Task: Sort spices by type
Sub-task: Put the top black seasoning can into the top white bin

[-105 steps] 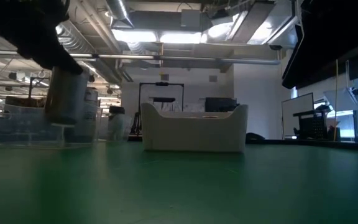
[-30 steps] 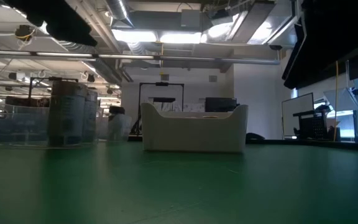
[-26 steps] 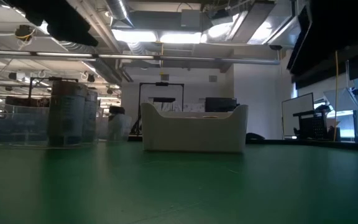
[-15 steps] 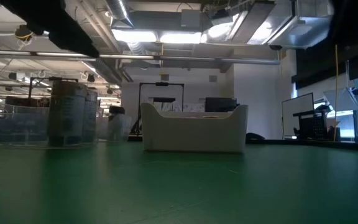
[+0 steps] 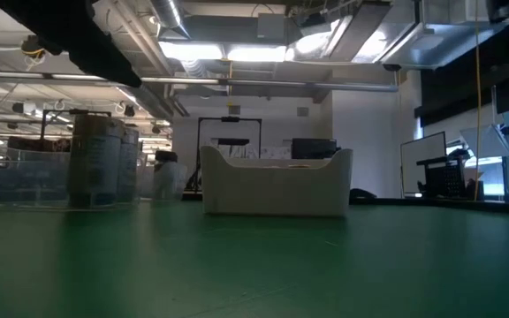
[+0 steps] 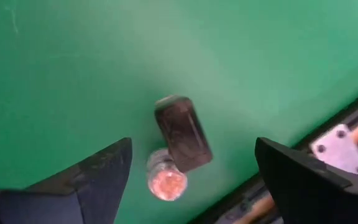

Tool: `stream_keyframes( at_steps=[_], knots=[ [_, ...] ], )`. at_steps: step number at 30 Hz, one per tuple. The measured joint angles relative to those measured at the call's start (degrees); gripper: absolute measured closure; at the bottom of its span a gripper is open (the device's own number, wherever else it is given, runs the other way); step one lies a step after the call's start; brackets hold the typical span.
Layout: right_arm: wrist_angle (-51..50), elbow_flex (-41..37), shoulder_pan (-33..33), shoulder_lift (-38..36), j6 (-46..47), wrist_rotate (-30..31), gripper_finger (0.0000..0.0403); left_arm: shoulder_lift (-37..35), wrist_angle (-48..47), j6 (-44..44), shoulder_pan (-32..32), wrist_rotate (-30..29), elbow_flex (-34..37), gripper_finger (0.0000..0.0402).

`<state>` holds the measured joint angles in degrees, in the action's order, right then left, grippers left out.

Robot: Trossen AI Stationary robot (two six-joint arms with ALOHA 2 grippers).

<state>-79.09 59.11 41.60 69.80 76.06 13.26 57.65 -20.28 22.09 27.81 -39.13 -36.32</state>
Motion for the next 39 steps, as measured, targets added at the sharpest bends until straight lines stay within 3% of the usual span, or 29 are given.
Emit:
stream_keyframes(
  at_steps=[14,31,39],
  knots=[
    [11.17,-10.18,0.0,0.55,-3.02,-4.33,0.0072,0.0,-0.04,0.0,-0.07,-0.02,0.0,0.0079],
    [19.86,-16.94,0.02,0.46,-4.46,-2.23,0.0266,0.0,-0.04,-0.2,-0.11,-0.02,0.0,0.0079],
    [19.3,-9.51,-0.06,0.64,-5.56,6.4,0.0271,0.0,-0.01,-1.25,-0.11,-0.04,0.0,0.0079]
  ],
)
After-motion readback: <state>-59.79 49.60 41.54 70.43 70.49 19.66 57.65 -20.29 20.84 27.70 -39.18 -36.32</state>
